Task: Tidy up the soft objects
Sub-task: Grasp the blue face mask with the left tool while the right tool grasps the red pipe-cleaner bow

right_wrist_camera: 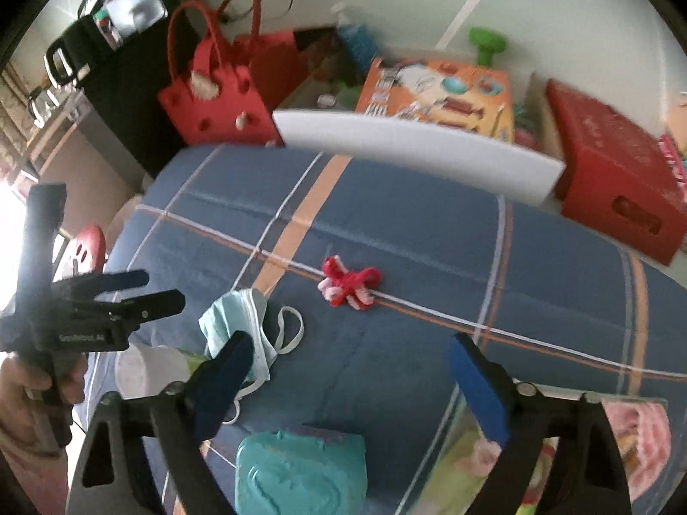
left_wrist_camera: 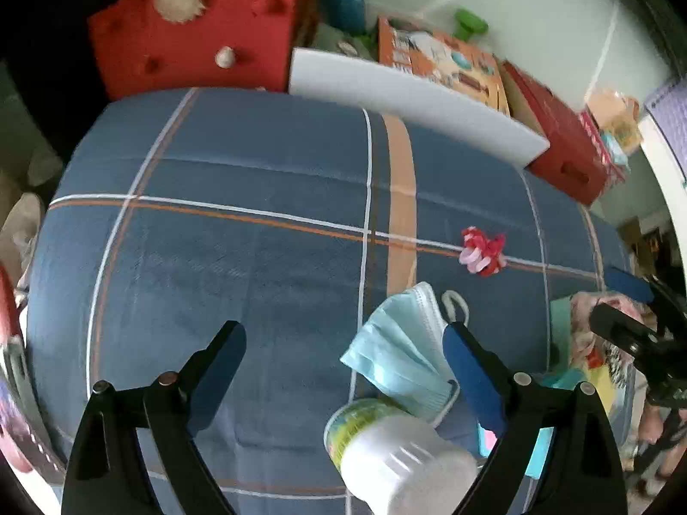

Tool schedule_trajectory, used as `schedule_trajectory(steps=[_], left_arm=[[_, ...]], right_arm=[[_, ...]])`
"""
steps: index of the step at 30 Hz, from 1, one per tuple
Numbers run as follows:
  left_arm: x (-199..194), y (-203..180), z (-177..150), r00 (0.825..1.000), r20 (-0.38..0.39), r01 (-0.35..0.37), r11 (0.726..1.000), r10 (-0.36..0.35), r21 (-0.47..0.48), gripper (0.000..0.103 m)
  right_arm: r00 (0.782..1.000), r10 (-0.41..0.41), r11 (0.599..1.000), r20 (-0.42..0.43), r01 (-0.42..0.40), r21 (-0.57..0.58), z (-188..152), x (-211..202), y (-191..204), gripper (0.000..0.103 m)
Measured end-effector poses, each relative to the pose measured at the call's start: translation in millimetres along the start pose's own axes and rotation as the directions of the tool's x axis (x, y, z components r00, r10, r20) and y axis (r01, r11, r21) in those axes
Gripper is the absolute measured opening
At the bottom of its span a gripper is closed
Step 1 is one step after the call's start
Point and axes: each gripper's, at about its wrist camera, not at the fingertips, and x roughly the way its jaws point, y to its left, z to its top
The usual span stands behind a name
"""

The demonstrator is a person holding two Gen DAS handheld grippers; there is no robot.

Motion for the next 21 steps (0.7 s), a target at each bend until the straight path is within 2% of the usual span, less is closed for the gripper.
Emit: schedule_trajectory(steps=[7,9,11,15,18,20,21], left_arm=[[34.6,-5.0,12.9,0.995,-0.099,0.043,0.992,-0.031,0.119,0.089],[42.4,-6.7,13.3,0.992,-0.119,0.056,0.989,-0.040,0.136,0.086],[52.3,-7.0,13.8,0.989,-0.143,0.069,0.988,-0.049,0.138,0.080],[65.3,-9.0,15.0,0.986,-0.156,0.077,0.984,-0.052,0.161,0.078],[66.4,-13.4,14.7,0.987,-0.155,0.077,0.979,-0.048,0.188,0.069],[67.3,-16.1,13.7,0.986,-0.157,0.089,0.977,-0.059,0.192,0.056],[67.6,-16.6,13.0,0.985,-0.158,0.091,0.977,-0.061,0.193,0.052]], right_arm=[[0.996,0.047,0.998,-0.075,-0.049,-0.034,11.8,49.3,-7.3,0.076],[0.995,0.049,0.998,-0.091,-0.053,-0.042,14.8,61.1,-9.4,0.067],[0.994,0.052,0.997,-0.100,-0.057,-0.048,17.0,71.5,-11.7,0.063],[0.993,0.044,0.997,-0.112,-0.051,-0.060,19.8,87.0,-14.1,0.052],[0.992,0.046,0.996,-0.117,-0.054,-0.068,20.0,95.0,-15.9,0.045],[0.992,0.055,0.996,-0.115,-0.063,-0.068,19.9,97.2,-16.3,0.040],[0.991,0.065,0.995,-0.113,-0.073,-0.070,20.1,98.6,-16.2,0.036]])
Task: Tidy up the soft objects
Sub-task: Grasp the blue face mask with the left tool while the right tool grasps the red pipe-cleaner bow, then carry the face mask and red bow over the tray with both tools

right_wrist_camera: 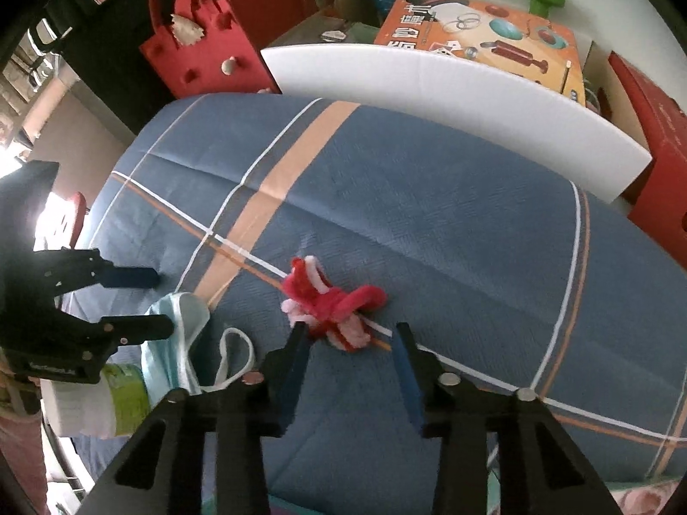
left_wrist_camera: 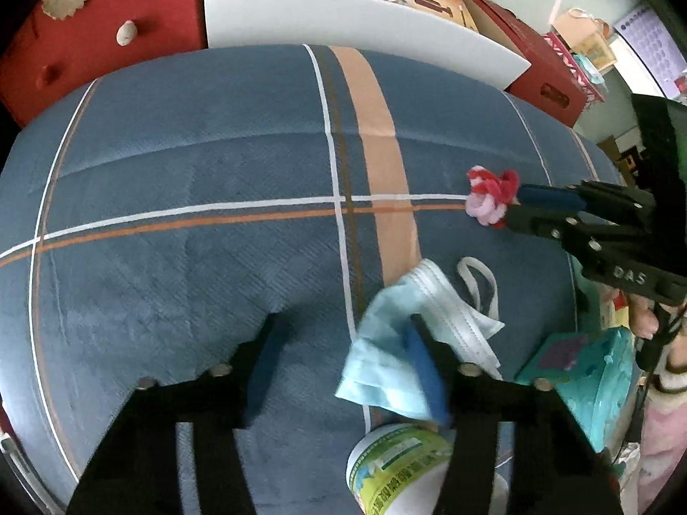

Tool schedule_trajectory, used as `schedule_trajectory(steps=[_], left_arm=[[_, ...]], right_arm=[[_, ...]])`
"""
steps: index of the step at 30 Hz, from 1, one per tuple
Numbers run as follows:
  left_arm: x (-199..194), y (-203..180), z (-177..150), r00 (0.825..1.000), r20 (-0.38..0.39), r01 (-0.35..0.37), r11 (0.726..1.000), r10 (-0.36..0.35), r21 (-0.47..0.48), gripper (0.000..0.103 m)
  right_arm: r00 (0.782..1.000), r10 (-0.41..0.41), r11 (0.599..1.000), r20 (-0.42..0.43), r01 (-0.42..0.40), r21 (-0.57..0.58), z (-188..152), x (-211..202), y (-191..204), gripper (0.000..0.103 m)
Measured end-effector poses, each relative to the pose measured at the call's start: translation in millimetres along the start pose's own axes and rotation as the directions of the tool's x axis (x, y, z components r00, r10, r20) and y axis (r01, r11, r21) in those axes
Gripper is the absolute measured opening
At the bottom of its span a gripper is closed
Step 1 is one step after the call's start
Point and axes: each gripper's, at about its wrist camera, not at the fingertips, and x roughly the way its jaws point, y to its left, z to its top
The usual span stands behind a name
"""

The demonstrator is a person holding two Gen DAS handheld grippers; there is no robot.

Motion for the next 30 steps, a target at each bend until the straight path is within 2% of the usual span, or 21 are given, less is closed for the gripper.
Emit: schedule_trajectory(steps=[2,3,6,7,11,12,20,25,30], left_arm=[[1.6,-0.7,-1.1,1.000,0.002,0.018,1.000,-0.018,-0.005,0.040],[1.2,0.7,-3.4,1.000,0.002,0.029,1.000,-0.029,-0.008,0.039],[2.9,-0.1,-8.2,0.999,0.006,0.048,0.999,-0.048,-0.009,0.027],[4.1,-1.6,-9.0,0.998,0.007,0.056,0.998,-0.056,-0.007,0.020],[8.1,-5.7,-6.2,0.998,0.020,0.060,0.998,-0.060,-0.001,0.012],[8.4,-5.3,-5.4,0.998,0.023,0.064,0.998,-0.064,-0.005,0.011],[-3.0,0.6,-8.5,0.996,0.061,0.063,0.998,-0.061,-0.030,0.006],[-22.3,5.4,-11.6,0.991,0.125,0.053,0.996,-0.044,-0.075,0.005],[-49.1,9.2,-18.0,0.982,0.179,0.073,0.990,-0.052,-0.117,0.005]], right_arm=[[1.000,0.006,1.000,0.004,-0.006,-0.007,-0.4,0.2,1.4,0.034],[1.000,0.011,1.000,0.001,-0.011,-0.011,-1.0,1.6,2.5,0.029],[1.000,0.015,1.000,0.003,-0.015,-0.013,-2.4,3.3,4.7,0.023],[1.000,0.019,1.000,0.006,-0.019,-0.012,-2.5,3.1,4.9,0.021],[0.999,0.034,0.999,0.016,-0.034,-0.002,-3.5,-0.7,3.8,0.013],[0.999,0.037,0.999,0.023,-0.037,-0.001,-4.1,-3.5,4.0,0.006],[0.998,0.045,0.999,0.044,-0.045,-0.011,-6.6,-20.3,10.2,0.006],[0.996,0.055,0.998,0.073,-0.055,0.000,-8.9,-37.0,11.3,0.006],[0.993,0.057,0.998,0.104,-0.059,0.016,-18.4,-62.5,13.3,0.006]])
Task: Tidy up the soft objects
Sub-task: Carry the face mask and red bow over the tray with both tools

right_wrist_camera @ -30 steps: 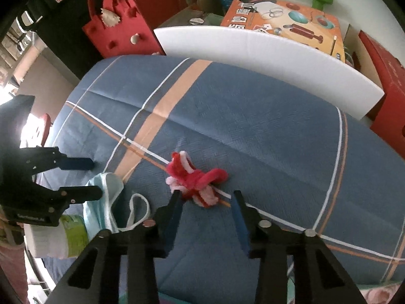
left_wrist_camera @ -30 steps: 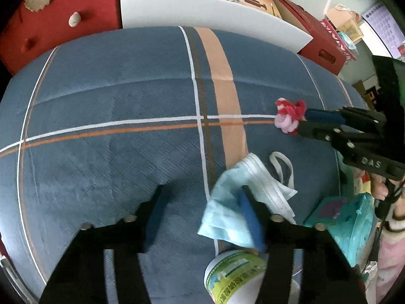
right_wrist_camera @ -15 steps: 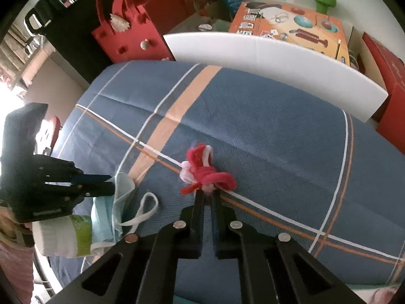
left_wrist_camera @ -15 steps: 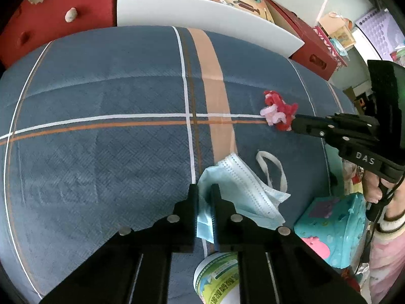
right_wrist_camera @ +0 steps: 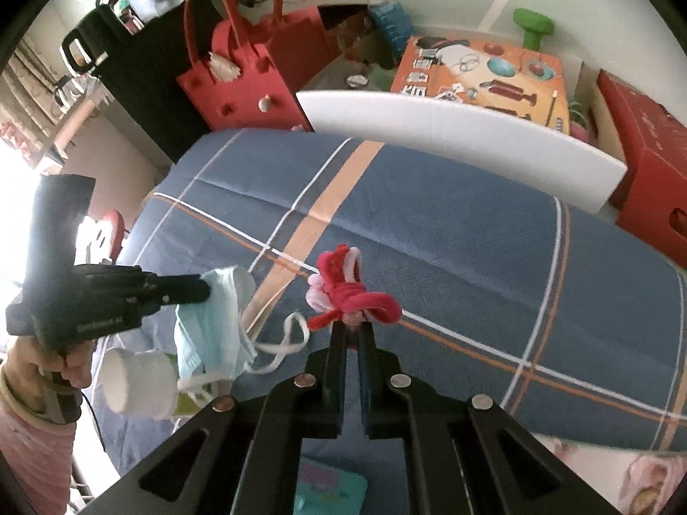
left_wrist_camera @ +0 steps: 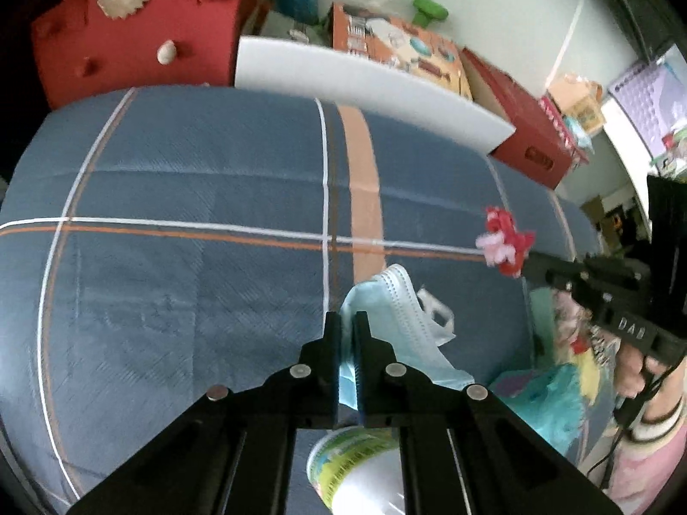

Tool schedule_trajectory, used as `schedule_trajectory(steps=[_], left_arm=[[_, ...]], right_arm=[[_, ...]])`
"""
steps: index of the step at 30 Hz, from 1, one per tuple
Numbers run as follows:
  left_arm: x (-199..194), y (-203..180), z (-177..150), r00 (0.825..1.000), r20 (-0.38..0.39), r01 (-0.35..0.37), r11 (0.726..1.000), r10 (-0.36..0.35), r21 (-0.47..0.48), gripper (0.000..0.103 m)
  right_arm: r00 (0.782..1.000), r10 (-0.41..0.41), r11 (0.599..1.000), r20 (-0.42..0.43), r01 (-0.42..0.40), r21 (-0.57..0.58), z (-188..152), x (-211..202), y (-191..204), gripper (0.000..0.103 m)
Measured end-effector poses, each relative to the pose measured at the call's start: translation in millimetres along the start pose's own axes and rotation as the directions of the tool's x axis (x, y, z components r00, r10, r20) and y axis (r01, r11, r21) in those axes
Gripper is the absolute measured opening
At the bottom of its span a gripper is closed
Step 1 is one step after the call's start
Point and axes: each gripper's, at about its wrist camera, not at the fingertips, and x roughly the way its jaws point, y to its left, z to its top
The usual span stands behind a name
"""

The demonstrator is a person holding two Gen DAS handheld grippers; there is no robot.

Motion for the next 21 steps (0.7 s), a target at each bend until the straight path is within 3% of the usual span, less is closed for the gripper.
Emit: schedule_trajectory(steps=[9,21], left_arm=[[-76.5,-30.0,-9.3,0.987,0.162,-0.019,1.000,0.022,-0.022,0.005],[-137.9,-103.2,-52.2,0.947,0.321,-0.029,1.000,0.031,-0.010,0.005]], right_arm=[[0.996,-0.038,0.999,0.078,0.038,0.005,-24.7,-64.5,13.6,0.006],[0.979,-0.073,0.997,0.192,0.070,0.019,-82.8,-155.1,27.4,0.006]])
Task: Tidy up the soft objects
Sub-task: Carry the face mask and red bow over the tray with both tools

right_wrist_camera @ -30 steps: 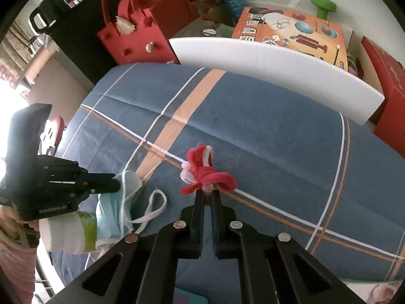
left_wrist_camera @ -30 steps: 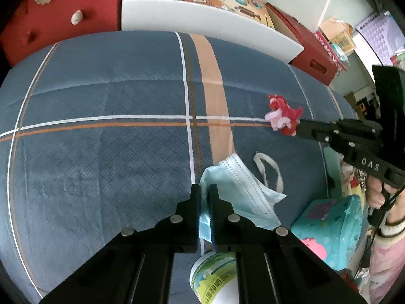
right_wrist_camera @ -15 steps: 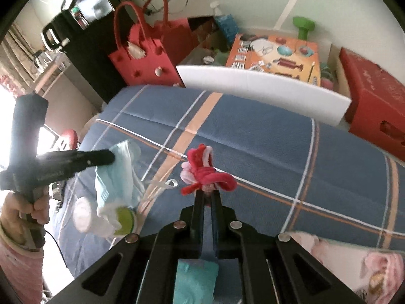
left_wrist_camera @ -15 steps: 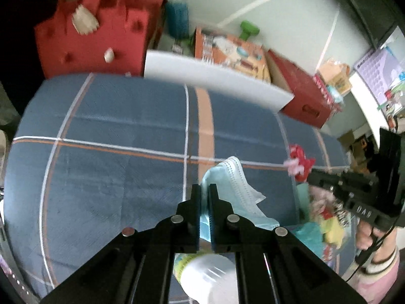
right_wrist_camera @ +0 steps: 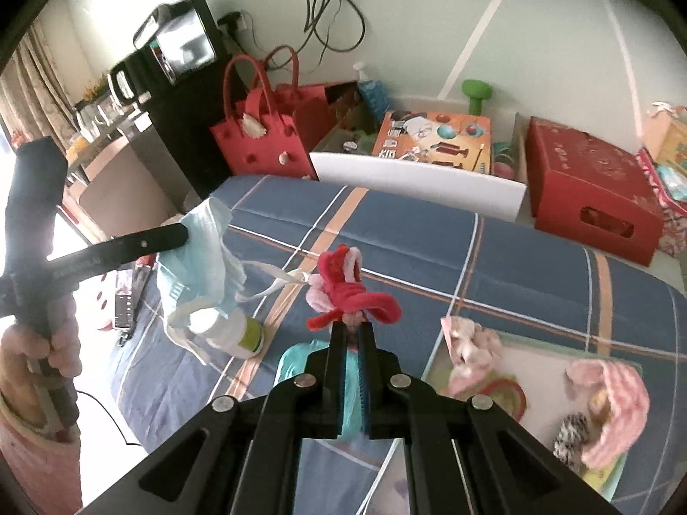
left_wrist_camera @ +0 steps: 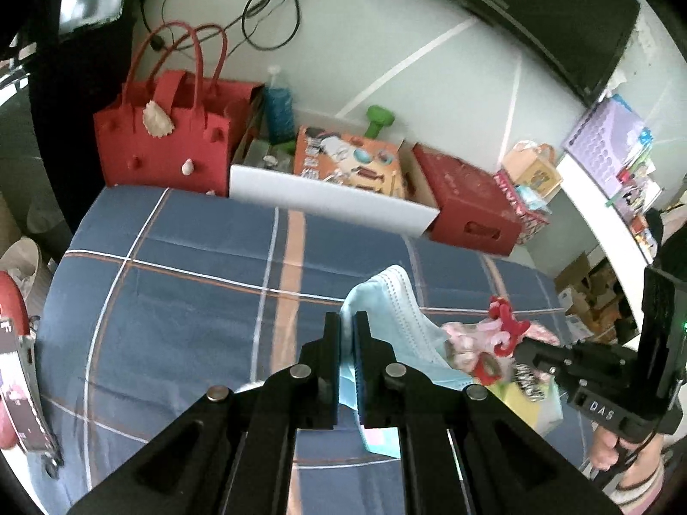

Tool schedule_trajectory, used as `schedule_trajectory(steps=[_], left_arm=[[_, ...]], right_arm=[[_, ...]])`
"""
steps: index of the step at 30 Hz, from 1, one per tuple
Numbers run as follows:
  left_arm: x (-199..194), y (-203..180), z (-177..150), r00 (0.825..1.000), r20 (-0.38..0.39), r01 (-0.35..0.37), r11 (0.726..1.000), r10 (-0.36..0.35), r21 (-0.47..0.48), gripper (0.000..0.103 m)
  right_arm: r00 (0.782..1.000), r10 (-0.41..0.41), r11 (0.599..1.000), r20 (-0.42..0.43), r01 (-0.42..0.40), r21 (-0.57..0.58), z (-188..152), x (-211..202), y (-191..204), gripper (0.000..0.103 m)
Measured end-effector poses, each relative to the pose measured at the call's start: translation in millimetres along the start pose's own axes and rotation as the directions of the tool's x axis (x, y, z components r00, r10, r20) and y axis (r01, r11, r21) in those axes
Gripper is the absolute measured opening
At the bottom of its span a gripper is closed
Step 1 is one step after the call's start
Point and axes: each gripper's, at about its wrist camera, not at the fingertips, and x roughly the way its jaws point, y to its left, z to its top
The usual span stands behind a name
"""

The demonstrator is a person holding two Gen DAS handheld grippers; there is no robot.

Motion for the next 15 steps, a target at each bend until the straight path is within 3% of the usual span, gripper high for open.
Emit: schedule_trajectory(steps=[6,15], left_arm=[[-21.7,-32.4,-28.9,0.997,0.071,0.013,1.000,-0.011,-0.027,0.005],[-15.1,-79.0,-71.5,0.993,0.113,0.021,1.000,-0.020,-0.012,0.005]], right_arm=[[0.997,-0.063,0.998,0.040,0.062,0.026,-32.5,-28.1,-2.5,0.006],[0.975,-0.205,0.970,0.083,0.191,0.153,-86.2,-54.7,-32.2,0.006]])
